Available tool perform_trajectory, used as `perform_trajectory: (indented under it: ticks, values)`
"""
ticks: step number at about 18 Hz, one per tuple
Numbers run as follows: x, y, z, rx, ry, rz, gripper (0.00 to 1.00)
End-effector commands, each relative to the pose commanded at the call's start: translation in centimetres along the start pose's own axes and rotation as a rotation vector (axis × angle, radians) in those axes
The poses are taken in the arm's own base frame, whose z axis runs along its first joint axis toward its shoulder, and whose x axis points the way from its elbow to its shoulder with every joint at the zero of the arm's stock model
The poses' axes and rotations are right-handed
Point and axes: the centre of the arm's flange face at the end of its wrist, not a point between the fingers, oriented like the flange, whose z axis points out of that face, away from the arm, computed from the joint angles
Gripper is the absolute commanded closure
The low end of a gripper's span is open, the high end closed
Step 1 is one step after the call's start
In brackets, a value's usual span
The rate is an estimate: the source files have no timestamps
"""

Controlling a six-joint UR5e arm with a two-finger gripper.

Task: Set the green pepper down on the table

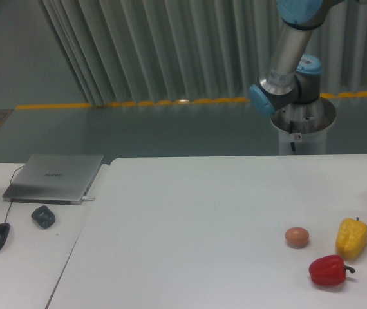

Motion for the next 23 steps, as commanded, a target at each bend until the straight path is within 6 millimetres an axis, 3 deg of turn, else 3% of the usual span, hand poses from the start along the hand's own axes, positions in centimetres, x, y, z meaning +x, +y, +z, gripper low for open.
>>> perform_trajectory:
  ticks: [2, 13, 18, 23]
  values:
    - [-0.7, -3.4, -0.3, 0.019, -0.015, -0.054, 0.66]
    - [-3.8, -12.4, -0.4, 0.051, -0.119, -0.337, 0.66]
    - [-5.2, -13.0, -0.9, 0.035, -0.243, -0.364, 0.66]
    - [-5.5, -13.8, 0.0, 0.009, -0.257, -0.361, 0.66]
